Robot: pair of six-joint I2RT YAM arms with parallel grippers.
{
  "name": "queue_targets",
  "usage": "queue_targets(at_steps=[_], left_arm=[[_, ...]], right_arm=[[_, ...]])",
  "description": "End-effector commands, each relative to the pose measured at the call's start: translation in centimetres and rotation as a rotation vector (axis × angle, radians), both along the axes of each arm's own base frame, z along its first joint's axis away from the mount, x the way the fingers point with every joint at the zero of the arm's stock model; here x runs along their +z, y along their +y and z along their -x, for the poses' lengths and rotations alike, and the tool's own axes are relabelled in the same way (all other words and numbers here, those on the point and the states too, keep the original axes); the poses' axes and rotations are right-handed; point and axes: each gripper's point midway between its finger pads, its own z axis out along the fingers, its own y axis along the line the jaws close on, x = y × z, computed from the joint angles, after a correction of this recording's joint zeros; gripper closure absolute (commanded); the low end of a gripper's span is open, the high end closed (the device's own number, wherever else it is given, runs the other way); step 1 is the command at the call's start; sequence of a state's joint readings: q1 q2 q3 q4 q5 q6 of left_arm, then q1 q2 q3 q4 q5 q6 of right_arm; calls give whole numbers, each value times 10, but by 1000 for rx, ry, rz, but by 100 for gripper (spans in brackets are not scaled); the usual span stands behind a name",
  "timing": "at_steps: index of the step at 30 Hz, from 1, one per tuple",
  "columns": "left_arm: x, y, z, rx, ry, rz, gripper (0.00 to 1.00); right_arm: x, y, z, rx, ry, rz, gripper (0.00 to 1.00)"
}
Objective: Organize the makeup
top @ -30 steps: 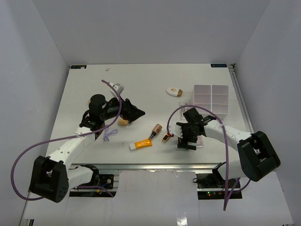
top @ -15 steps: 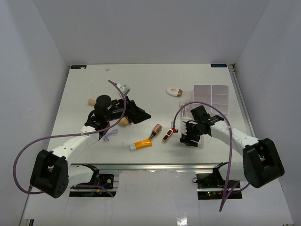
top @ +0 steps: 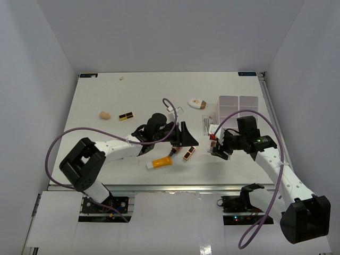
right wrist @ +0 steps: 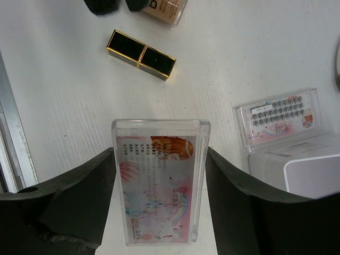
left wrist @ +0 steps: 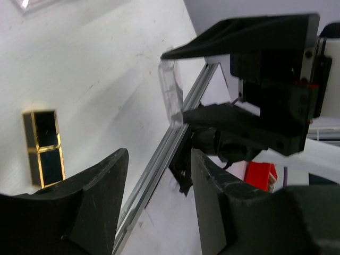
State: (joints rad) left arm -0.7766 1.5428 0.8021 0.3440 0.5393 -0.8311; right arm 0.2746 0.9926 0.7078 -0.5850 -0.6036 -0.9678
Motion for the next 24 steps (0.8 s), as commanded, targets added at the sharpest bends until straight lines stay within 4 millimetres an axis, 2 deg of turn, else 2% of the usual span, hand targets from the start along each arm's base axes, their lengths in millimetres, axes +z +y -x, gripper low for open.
queue_targets(at_steps=[1, 4, 7, 12, 24], left_arm=[[18, -38, -18, 38, -27, 21, 40], [18, -57, -21, 24, -42, 16, 40], [7, -66, -25, 23, -38, -11, 44], [2, -74, -20, -2, -47, -25, 47], [11, -90, -3, -87, -56, 2, 45]], right_arm=[[22, 6, 3, 6, -16, -74, 53], [23, 6, 4, 4, -18, -82, 53], [24, 6, 6, 0, -19, -90, 53], [26, 4, 4, -10, -29, -95, 53], [24, 6, 3, -16, -20, -108, 54]])
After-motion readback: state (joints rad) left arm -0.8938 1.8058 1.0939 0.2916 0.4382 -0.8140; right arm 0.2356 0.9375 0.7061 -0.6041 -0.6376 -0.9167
